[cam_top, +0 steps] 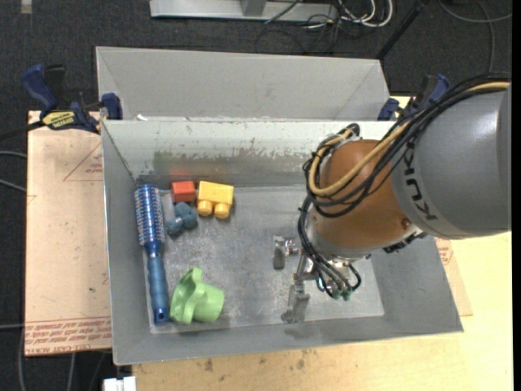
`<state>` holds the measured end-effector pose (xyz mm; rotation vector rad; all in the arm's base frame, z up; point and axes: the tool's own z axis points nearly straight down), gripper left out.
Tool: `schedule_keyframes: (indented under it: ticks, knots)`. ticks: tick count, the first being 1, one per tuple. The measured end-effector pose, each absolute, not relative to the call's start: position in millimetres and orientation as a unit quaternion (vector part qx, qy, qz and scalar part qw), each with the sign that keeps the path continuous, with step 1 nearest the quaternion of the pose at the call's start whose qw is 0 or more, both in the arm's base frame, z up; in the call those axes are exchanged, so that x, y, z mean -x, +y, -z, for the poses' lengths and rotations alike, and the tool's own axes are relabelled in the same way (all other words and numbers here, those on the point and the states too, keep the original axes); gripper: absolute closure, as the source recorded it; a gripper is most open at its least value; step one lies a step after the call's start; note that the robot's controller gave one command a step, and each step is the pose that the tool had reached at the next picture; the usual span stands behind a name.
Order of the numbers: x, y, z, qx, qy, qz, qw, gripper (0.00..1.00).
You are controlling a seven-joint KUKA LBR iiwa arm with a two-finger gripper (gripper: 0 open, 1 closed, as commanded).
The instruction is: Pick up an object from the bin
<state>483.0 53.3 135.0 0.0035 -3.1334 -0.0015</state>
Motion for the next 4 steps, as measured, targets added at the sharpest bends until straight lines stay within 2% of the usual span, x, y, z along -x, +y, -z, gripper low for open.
schedule_keyframes:
  ticks: [1,2,3,4]
  knots:
    - [-504.0,128,-129,-0.124,-0.992,0.002,-0.001,0.00]
    - [-492.4,187,-71,-0.220,-0.976,0.001,-0.006,0.00]
    - [-489.9,185,-70,-0.218,-0.976,0.001,0.000,1.00]
    - [-501.0,198,-203,-0.232,-0.973,0.001,-0.006,1.00]
